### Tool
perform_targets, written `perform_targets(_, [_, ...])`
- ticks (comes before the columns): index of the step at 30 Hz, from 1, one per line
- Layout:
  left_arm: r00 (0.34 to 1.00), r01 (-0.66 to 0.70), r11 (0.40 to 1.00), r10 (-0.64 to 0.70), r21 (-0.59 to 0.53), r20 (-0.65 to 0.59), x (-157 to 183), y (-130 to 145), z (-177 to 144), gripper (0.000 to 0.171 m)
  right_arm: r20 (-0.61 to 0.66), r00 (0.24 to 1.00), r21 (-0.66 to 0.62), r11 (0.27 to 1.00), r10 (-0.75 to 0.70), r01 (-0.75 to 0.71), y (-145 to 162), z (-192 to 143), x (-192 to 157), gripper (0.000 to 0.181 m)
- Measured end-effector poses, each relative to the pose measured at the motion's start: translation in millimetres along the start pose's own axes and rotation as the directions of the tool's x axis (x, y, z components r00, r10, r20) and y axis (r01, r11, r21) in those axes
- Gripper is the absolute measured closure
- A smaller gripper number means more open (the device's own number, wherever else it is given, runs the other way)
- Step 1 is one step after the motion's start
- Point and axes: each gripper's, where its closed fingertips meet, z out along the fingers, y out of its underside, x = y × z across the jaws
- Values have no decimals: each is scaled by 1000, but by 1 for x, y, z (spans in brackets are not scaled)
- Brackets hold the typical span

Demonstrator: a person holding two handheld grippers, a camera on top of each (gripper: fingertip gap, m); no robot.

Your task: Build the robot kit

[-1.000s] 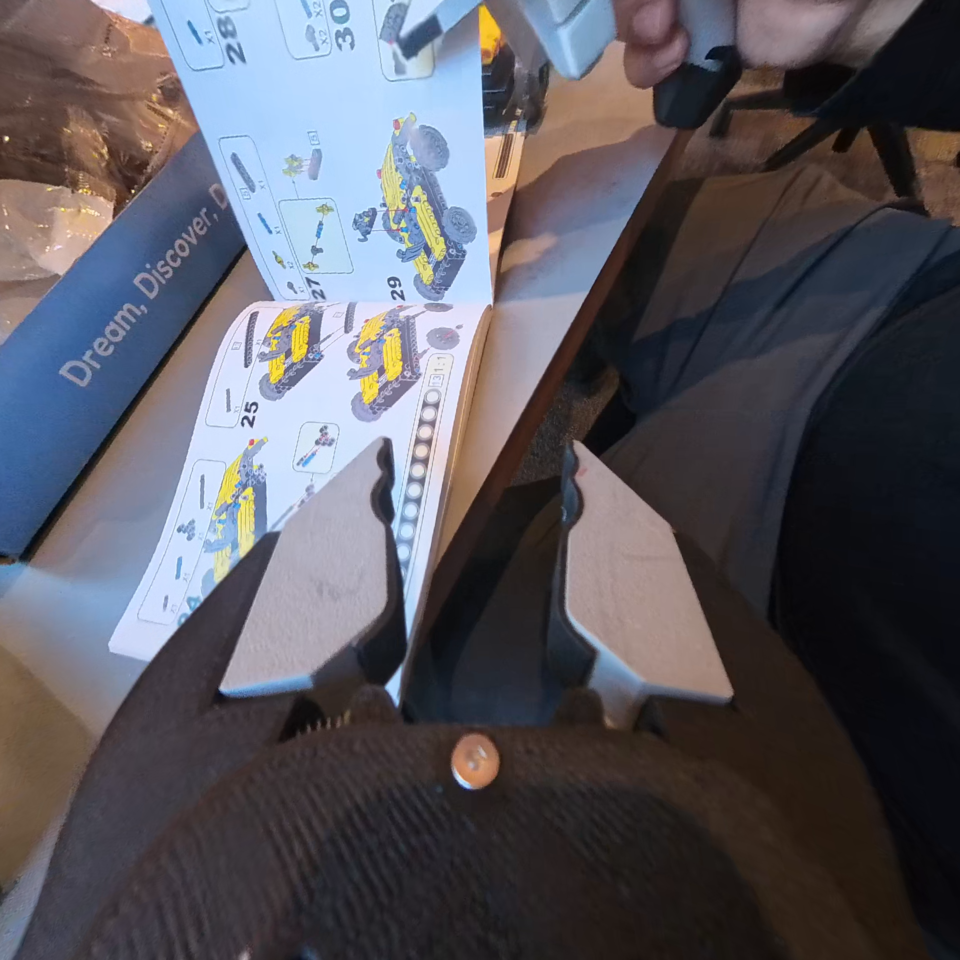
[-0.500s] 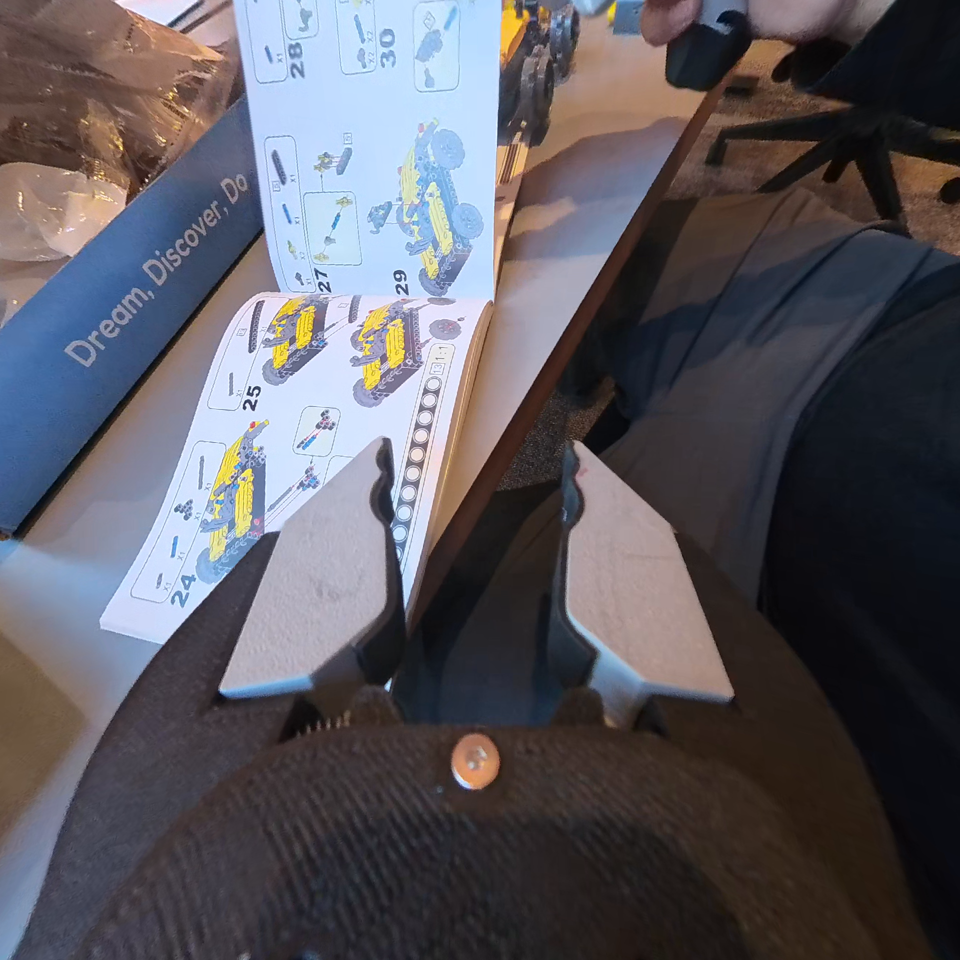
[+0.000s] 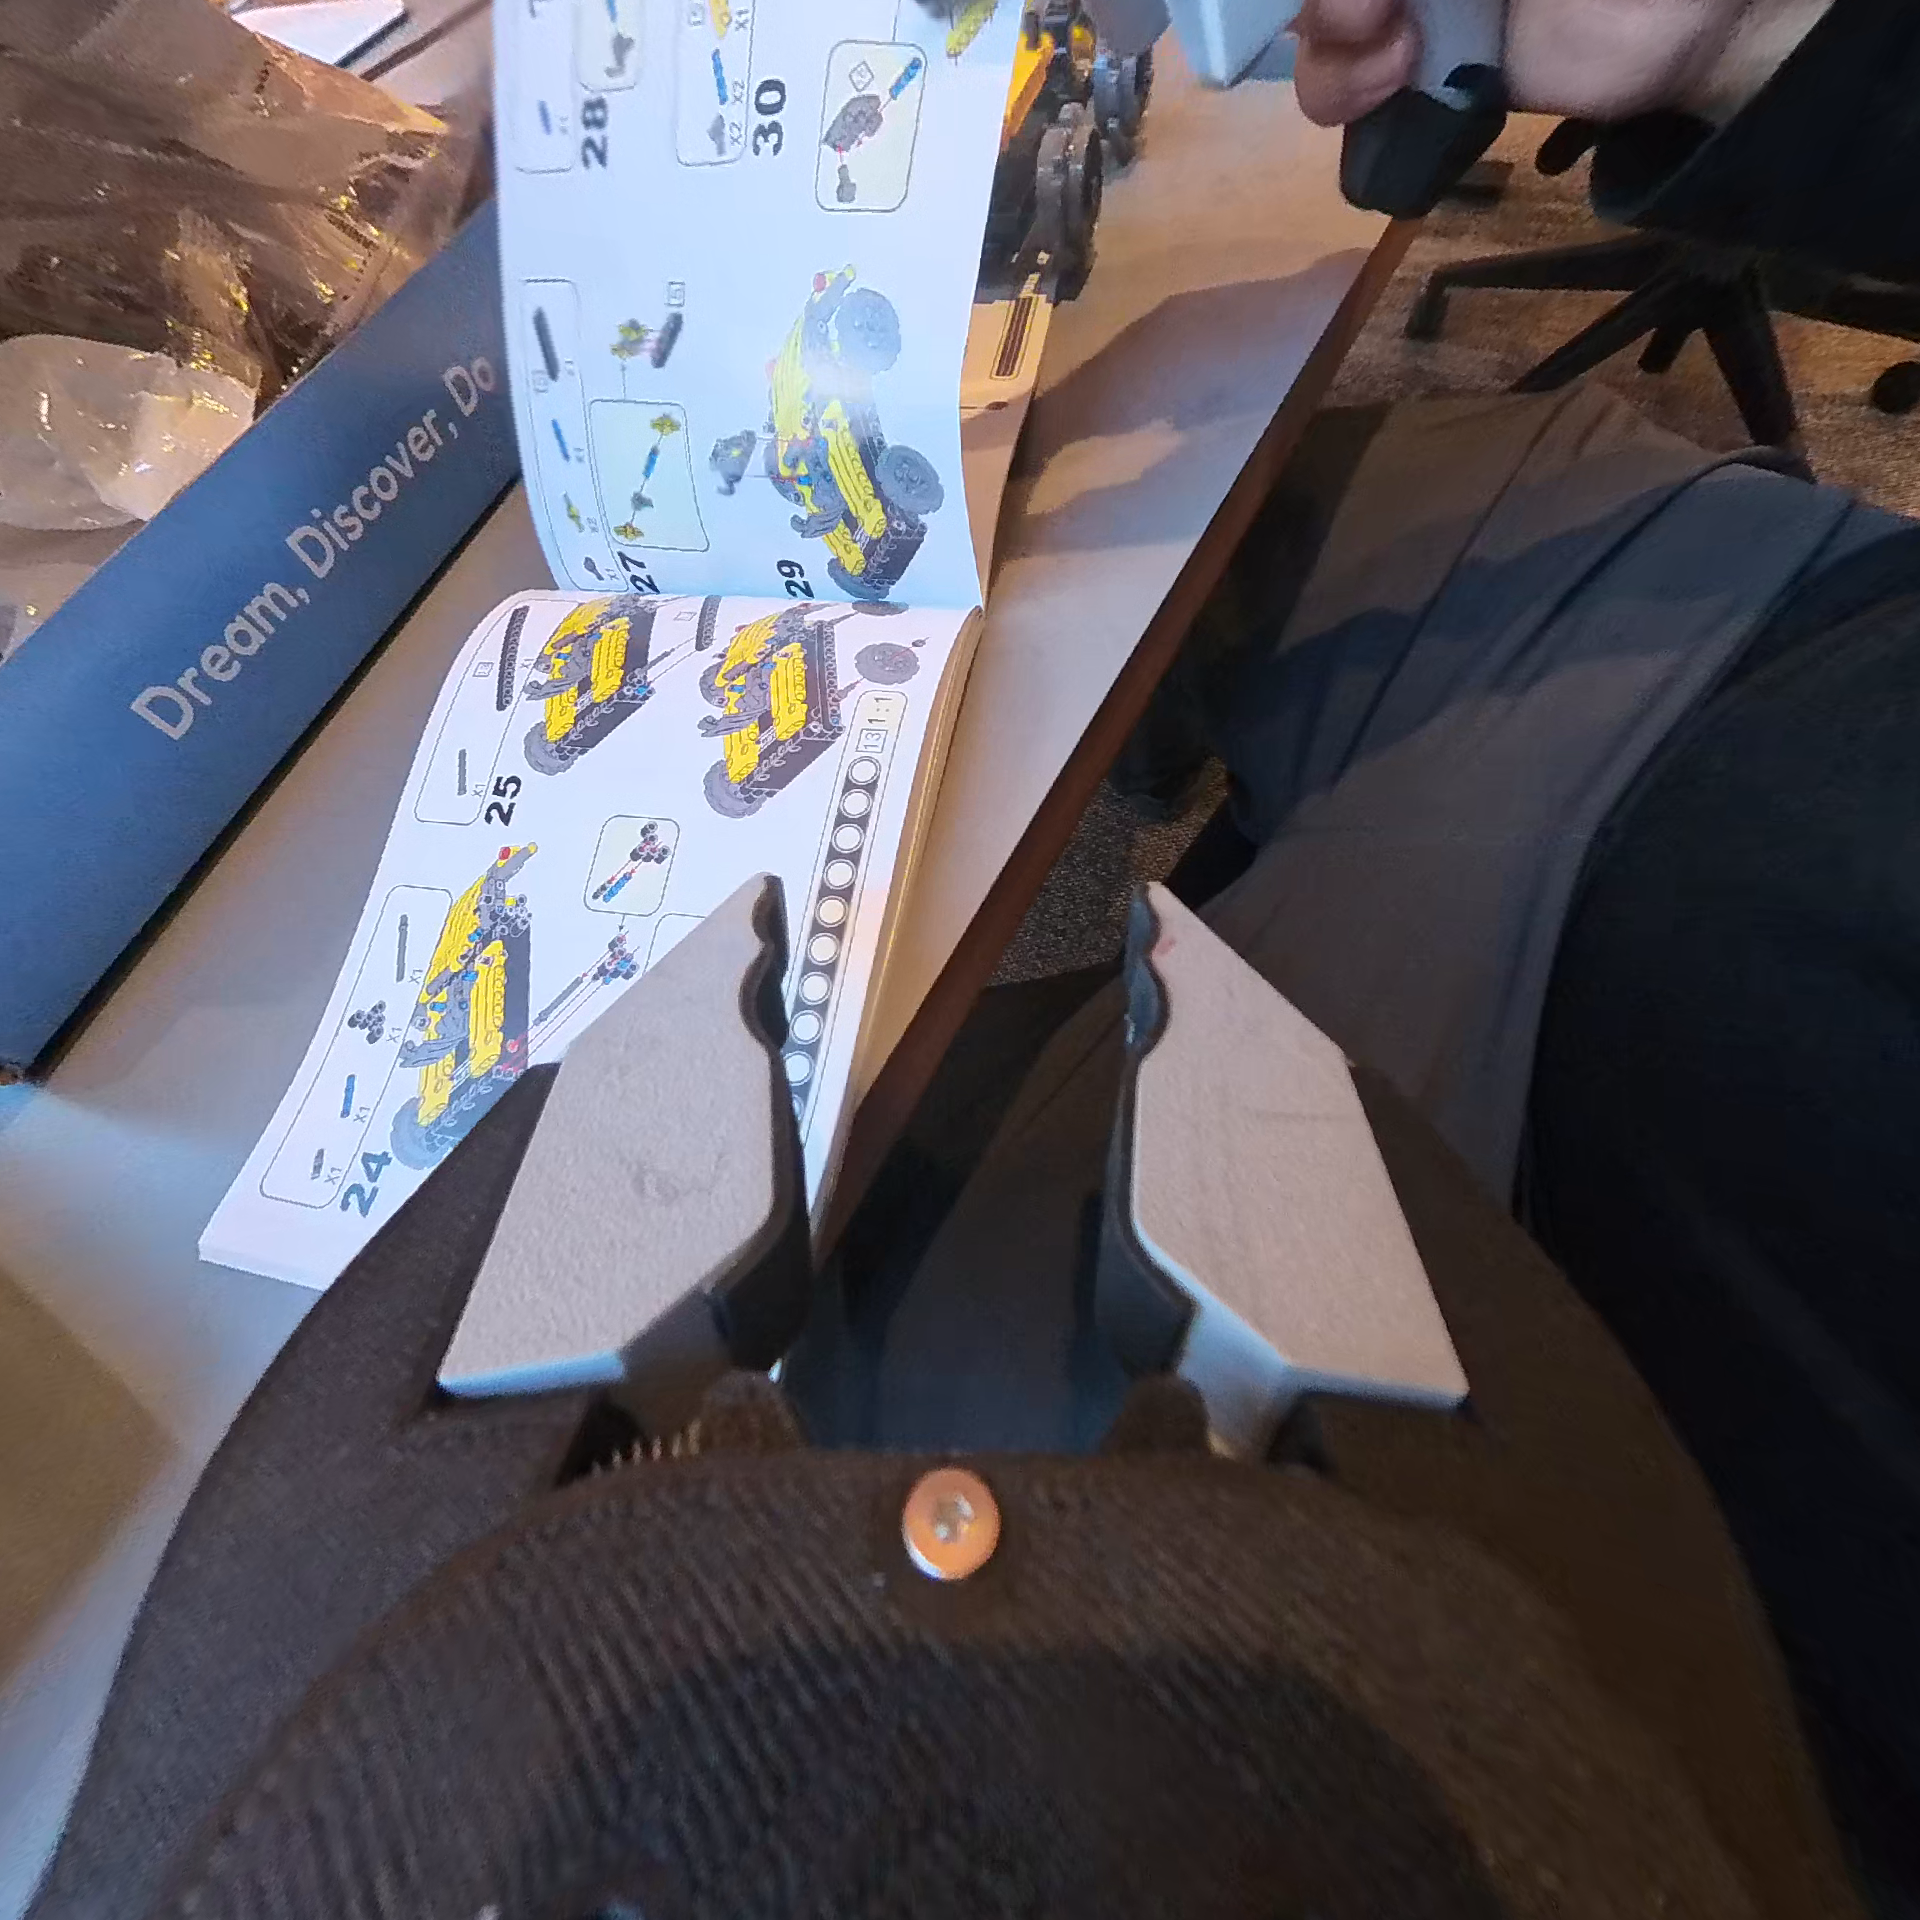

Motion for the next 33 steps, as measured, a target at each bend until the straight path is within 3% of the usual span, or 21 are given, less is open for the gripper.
perform_targets(4, [1000, 3, 1000, -3, 1, -3, 0, 0, 0, 107, -9, 1000, 1, 1000, 2, -2, -2, -2, 5, 157])
perform_targets(11, [1000, 5, 1000, -5, 2, -1, -1, 0, 0, 107, 106, 980, 71, 982, 166, -174, -16, -3, 5, 142])
perform_targets(20, [1000, 9, 1000, -9, 5, -6, -1, 1, -1, 107, 149, 958, 79, 963, 244, -257, -21, 0, 5, 137])
perform_targets(33, [1000, 7, 1000, -7, 8, 0, -1, -1, -2, 107, 139, 984, 31, 992, 115, -120, -17, 18, -17, 153])
